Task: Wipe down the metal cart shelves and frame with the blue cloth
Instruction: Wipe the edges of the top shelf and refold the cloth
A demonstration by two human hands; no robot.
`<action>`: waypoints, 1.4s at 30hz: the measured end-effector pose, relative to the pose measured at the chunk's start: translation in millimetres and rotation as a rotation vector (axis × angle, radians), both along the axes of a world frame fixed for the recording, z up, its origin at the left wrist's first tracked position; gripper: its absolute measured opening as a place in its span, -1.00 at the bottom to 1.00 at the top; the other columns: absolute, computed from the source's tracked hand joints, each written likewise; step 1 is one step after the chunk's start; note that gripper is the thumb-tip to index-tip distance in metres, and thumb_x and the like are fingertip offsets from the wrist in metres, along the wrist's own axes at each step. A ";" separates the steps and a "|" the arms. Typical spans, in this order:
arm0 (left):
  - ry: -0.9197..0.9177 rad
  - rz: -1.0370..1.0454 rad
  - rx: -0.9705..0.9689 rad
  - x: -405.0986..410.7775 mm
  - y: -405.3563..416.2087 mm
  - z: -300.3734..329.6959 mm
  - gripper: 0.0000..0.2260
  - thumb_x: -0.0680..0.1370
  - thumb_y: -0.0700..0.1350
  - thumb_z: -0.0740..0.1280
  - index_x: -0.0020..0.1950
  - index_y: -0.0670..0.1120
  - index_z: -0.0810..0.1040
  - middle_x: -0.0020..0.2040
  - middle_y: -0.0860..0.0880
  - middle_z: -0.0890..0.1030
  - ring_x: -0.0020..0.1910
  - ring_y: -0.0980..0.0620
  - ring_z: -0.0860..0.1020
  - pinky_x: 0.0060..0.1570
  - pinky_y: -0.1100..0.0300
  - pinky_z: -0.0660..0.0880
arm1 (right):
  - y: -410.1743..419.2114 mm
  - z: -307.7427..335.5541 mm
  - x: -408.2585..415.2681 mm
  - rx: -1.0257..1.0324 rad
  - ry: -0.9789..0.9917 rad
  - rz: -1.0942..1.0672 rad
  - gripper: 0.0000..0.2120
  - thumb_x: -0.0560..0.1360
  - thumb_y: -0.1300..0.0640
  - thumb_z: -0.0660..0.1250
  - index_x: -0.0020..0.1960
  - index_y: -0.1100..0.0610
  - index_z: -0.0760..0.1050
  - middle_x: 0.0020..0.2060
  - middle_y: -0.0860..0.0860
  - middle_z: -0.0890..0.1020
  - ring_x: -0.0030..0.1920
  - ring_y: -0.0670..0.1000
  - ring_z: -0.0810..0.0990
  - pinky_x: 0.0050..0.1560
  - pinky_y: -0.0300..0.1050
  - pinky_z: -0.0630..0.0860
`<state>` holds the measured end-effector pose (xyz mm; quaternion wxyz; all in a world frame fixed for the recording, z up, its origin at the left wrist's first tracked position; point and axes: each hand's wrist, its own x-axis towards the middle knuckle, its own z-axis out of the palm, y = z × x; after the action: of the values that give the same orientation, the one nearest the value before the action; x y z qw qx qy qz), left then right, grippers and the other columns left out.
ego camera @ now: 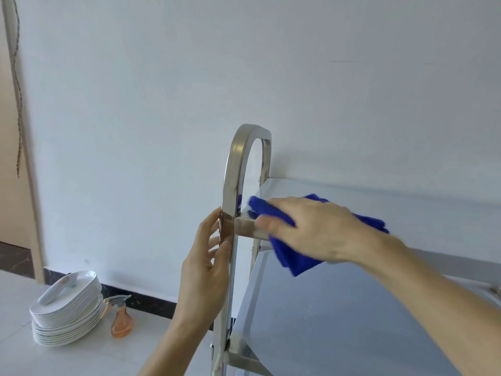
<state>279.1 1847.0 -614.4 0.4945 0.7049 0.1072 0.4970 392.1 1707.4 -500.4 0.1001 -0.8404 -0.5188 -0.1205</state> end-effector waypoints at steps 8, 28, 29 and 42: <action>-0.021 -0.070 -0.004 3.6 4.2 -12.0 -0.54 0.64 -0.05 0.22 0.43 0.42 0.30 0.21 0.17 0.62 0.24 0.11 0.57 0.13 -0.03 0.57 | 22.5 -35.7 -10.1 0.125 -0.553 -0.044 -0.23 0.48 -0.50 0.03 0.45 0.04 0.25 0.20 -0.03 0.59 0.17 0.09 0.57 0.05 0.02 0.46; -0.088 -0.153 -0.094 2.0 13.2 -11.2 -0.52 0.64 -0.21 0.26 0.39 0.35 0.44 0.14 0.03 0.66 0.09 0.03 0.61 -0.11 0.19 0.54 | 20.6 -61.0 -5.9 0.333 -0.851 -0.061 -0.48 0.53 0.19 0.34 0.47 0.14 0.35 0.13 0.05 0.62 -0.03 0.12 0.62 -0.05 0.03 0.58; -0.090 -0.151 -0.095 1.9 13.4 -10.7 -0.52 0.63 -0.20 0.27 0.37 0.36 0.45 0.12 0.03 0.67 0.07 0.03 0.62 -0.14 0.22 0.55 | 8.9 -61.0 3.2 0.373 -0.878 -0.019 -0.47 0.50 0.23 0.36 0.45 0.11 0.39 0.13 0.03 0.63 -0.03 0.11 0.64 -0.07 0.03 0.59; -0.147 0.281 0.456 -3.6 -23.1 28.7 -0.60 0.57 -0.33 0.32 0.35 -0.01 0.46 0.28 0.05 0.40 0.28 0.27 0.38 0.26 0.32 0.39 | -182.0 -35.1 54.9 0.238 -0.289 -0.095 -0.36 0.50 -0.52 0.00 0.45 -0.24 0.34 0.31 -0.47 0.42 0.34 -0.25 0.40 0.27 -0.09 0.34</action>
<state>275.5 1823.8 -585.7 0.2559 0.7382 0.0529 0.6219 447.0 1525.5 -535.5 0.1173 -0.8201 -0.4697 -0.3050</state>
